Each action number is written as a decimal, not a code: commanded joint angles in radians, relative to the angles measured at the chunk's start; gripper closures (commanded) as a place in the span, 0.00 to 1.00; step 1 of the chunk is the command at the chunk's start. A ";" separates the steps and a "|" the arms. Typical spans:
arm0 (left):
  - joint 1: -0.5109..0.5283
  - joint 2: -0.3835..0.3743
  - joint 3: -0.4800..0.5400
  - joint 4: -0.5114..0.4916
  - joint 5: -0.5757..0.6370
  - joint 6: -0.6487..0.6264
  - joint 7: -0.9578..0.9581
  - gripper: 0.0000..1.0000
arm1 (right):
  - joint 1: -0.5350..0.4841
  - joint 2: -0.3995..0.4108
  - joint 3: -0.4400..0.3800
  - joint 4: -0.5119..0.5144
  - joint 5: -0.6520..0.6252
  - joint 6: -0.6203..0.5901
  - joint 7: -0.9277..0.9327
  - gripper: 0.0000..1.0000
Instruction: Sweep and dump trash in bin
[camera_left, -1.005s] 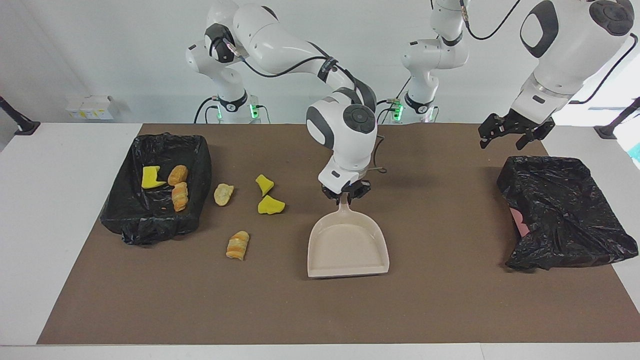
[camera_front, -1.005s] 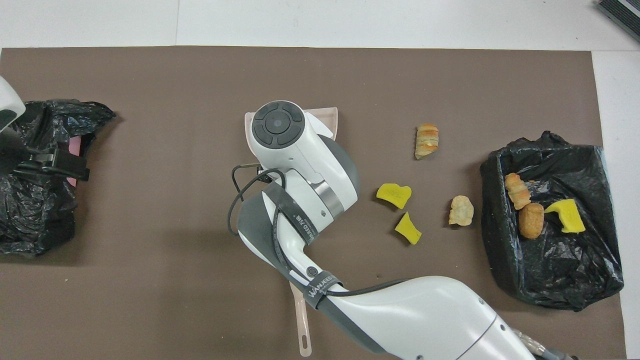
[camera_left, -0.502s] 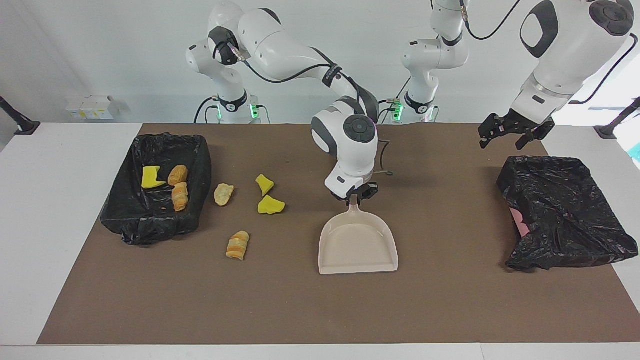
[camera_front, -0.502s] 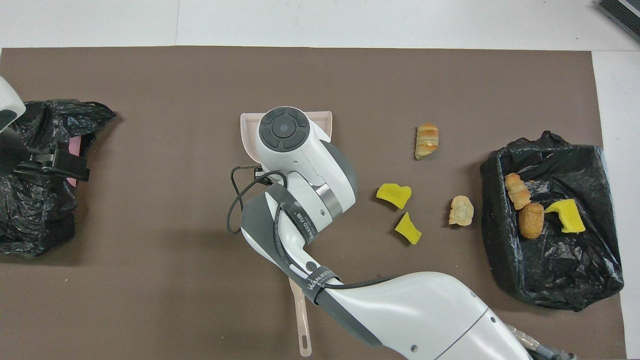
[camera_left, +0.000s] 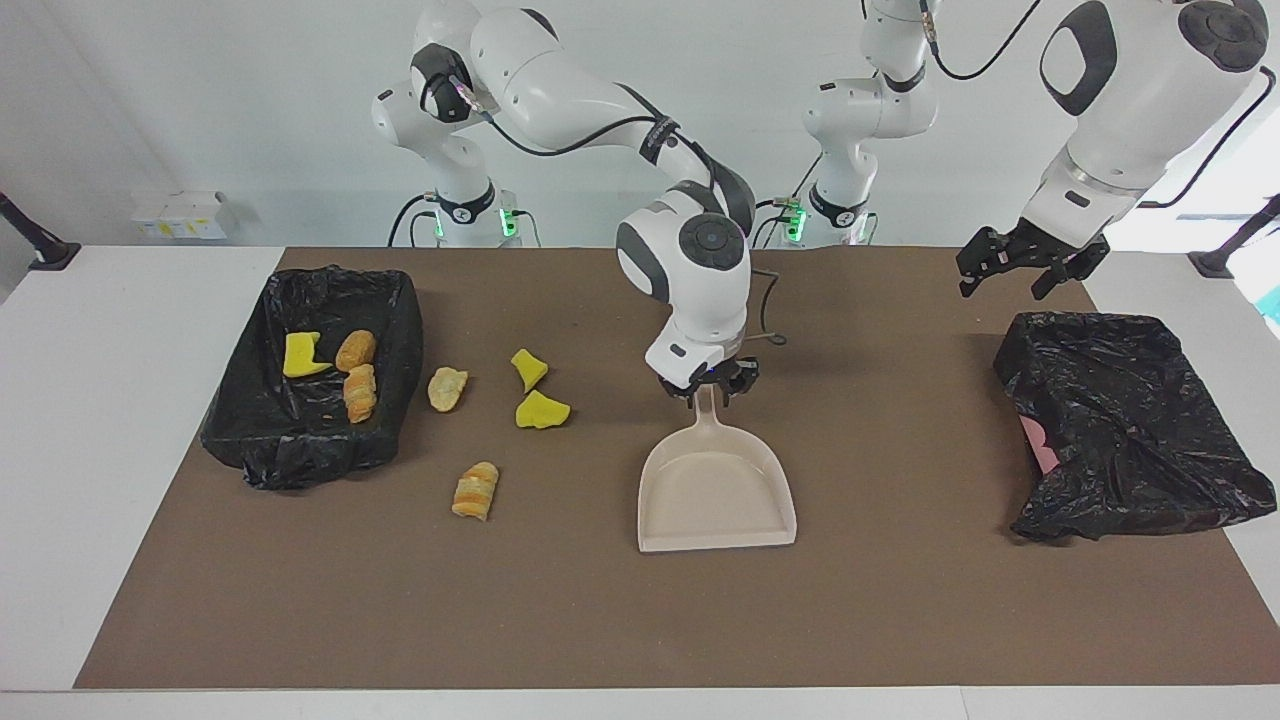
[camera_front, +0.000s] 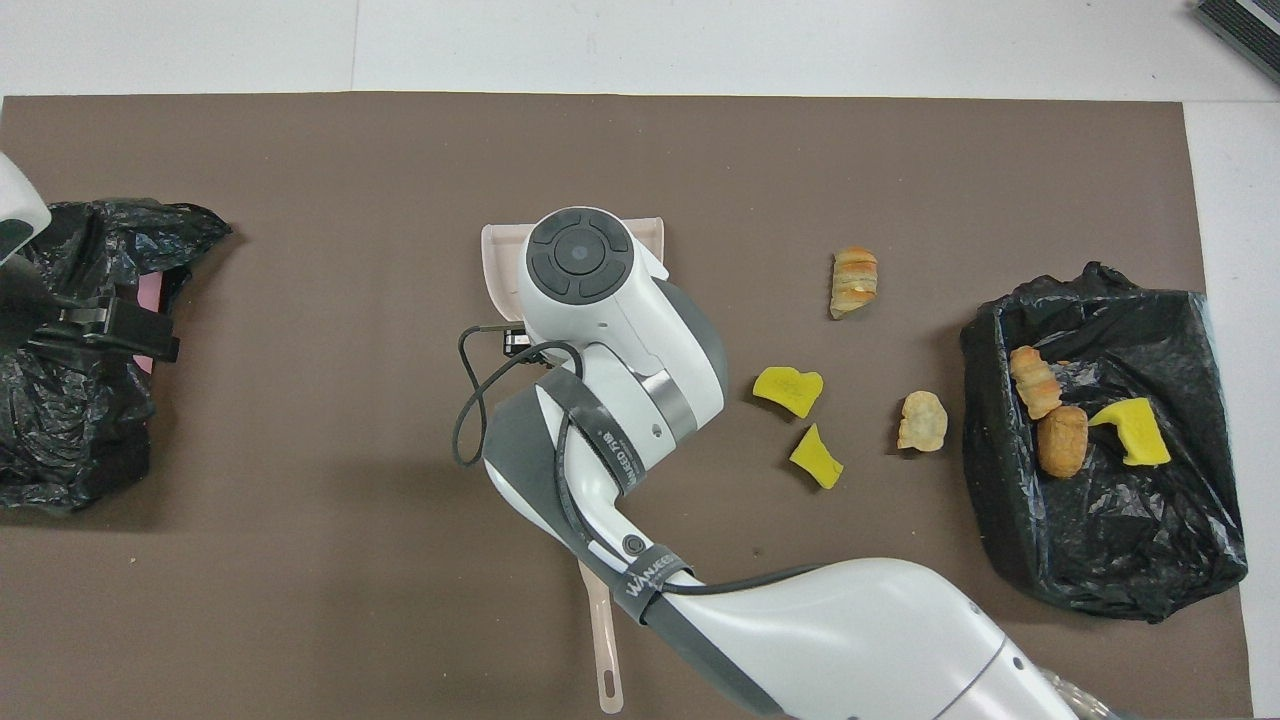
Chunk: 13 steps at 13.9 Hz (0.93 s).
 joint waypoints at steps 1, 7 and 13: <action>-0.003 -0.019 0.000 -0.024 -0.010 0.022 0.012 0.00 | 0.030 -0.162 -0.001 -0.202 0.024 0.014 0.008 0.15; -0.021 0.025 -0.010 -0.010 -0.024 0.065 0.009 0.00 | 0.134 -0.453 0.002 -0.605 0.026 0.023 -0.012 0.09; -0.136 0.091 -0.010 -0.006 -0.031 0.166 -0.005 0.00 | 0.197 -0.523 0.009 -0.854 0.112 0.183 -0.015 0.16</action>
